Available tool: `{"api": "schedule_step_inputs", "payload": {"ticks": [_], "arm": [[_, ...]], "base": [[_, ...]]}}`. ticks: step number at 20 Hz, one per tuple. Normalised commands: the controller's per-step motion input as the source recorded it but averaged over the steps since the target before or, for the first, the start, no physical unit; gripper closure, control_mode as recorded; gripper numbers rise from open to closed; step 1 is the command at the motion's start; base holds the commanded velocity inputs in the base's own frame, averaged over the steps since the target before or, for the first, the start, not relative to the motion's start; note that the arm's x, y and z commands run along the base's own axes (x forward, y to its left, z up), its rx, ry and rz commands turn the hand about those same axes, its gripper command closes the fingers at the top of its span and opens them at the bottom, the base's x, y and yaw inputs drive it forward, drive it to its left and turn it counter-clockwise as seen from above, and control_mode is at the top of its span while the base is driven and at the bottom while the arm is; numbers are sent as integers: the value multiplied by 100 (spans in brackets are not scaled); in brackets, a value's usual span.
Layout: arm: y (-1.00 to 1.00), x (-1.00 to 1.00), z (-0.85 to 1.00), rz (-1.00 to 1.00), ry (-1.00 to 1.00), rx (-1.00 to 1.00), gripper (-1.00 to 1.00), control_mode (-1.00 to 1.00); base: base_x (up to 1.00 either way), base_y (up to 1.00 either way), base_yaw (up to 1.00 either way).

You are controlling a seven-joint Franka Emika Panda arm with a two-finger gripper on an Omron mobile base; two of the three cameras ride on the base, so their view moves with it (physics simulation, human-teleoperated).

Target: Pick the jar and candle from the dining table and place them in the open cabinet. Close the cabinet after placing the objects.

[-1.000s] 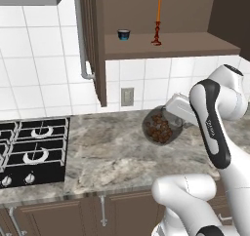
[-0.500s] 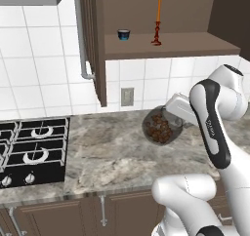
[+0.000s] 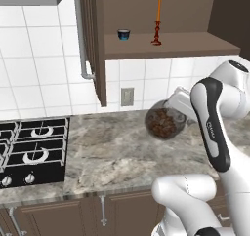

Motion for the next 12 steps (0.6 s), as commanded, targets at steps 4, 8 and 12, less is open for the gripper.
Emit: {"api": "schedule_step_inputs", "payload": {"ticks": [4,8,12], "arm": [[-9,-12,28,-22,6,4,100,-100],[-15,-16,32,-15,3,12,100,-100],[-20,-18,36,-15,3,16,100,-100]], "base": [[0,0,0],[0,0,0],[0,0,0]]}}
